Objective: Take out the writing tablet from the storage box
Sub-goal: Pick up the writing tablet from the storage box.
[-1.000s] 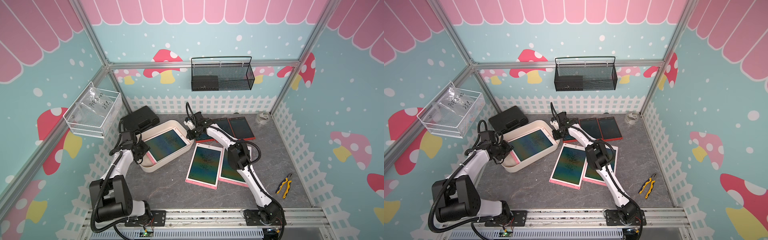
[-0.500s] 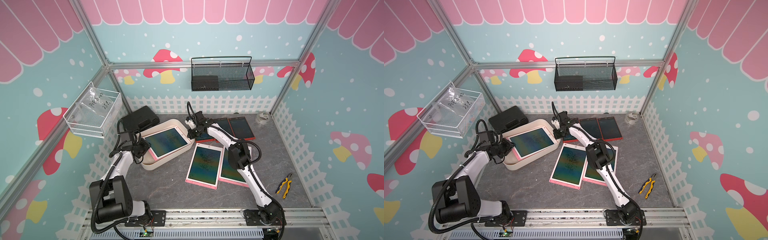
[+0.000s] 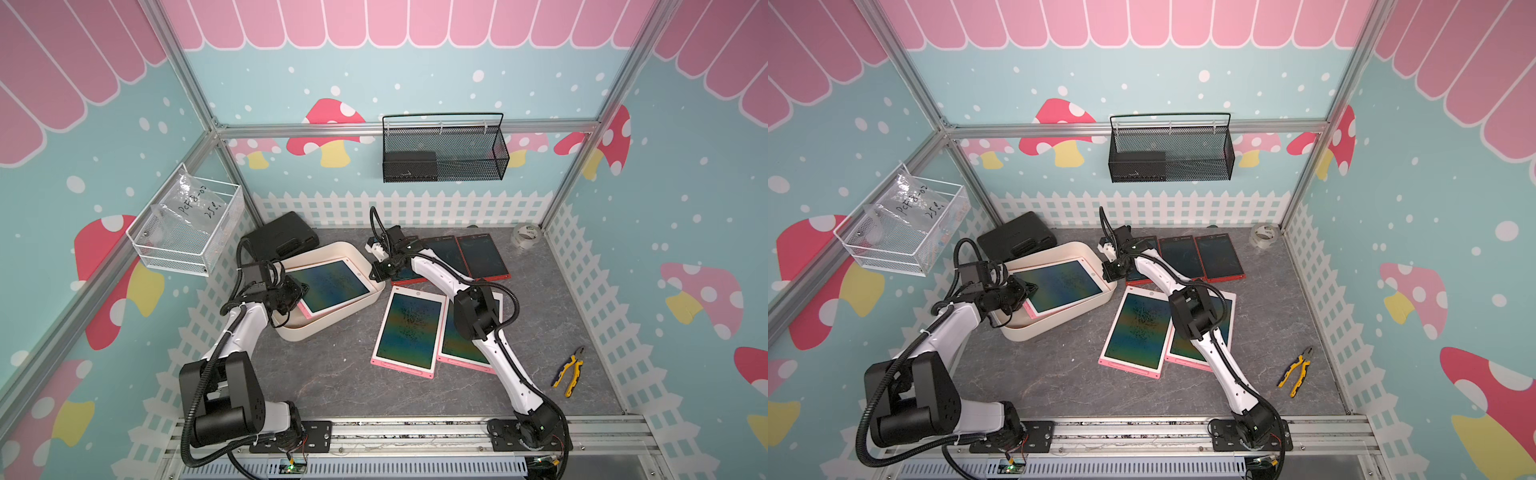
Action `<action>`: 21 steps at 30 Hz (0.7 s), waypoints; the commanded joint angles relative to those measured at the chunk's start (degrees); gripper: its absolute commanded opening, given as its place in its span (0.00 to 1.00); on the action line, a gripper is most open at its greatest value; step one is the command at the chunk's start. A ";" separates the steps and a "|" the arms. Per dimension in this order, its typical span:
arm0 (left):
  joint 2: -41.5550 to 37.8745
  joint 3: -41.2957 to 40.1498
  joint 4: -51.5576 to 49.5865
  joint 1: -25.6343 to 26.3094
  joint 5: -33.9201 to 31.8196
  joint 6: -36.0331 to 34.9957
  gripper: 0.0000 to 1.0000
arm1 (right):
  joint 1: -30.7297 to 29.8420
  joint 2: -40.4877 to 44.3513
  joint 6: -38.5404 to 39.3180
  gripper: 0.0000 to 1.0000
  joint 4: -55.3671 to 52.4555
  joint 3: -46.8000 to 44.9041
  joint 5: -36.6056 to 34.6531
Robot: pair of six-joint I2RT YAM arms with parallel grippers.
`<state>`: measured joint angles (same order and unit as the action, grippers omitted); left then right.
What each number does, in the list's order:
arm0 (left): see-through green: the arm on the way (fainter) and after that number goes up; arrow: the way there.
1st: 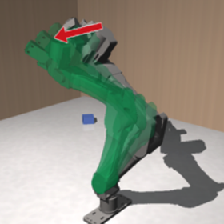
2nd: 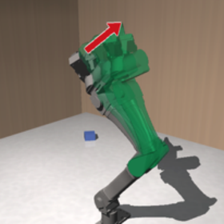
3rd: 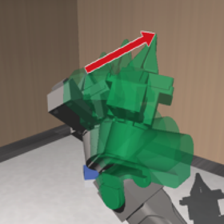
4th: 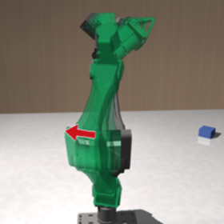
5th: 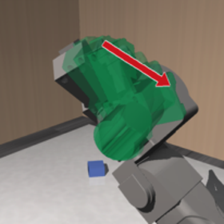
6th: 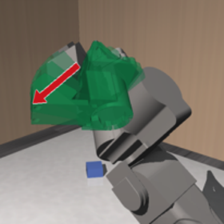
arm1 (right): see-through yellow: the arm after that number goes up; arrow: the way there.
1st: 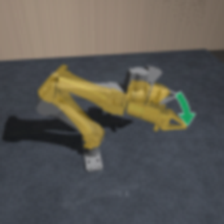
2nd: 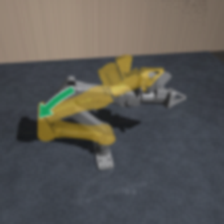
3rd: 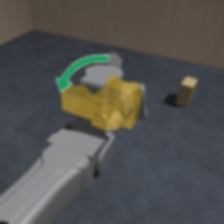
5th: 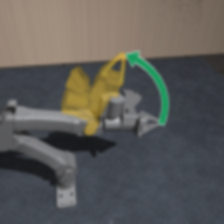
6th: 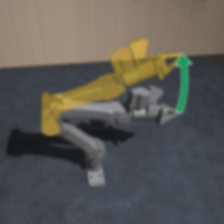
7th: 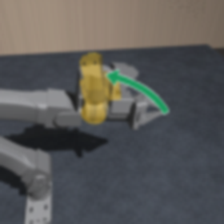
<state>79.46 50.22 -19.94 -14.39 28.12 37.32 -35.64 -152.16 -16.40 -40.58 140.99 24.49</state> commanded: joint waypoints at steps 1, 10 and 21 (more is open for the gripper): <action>-0.36 2.08 -2.08 0.84 0.02 -1.40 0.18 | -2.04 -2.34 -0.03 0.00 -0.27 0.82 4.49; -0.67 4.51 -5.89 0.62 -2.01 -3.91 0.08 | -1.74 -0.58 -0.38 0.28 1.09 0.36 3.08; -1.75 5.21 -6.25 0.13 -0.20 -4.88 0.07 | -1.34 1.45 -1.68 0.64 4.37 -0.69 6.23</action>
<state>78.94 54.43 -22.79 -14.13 29.63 36.58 -36.86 -152.18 -18.35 -37.93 141.05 28.75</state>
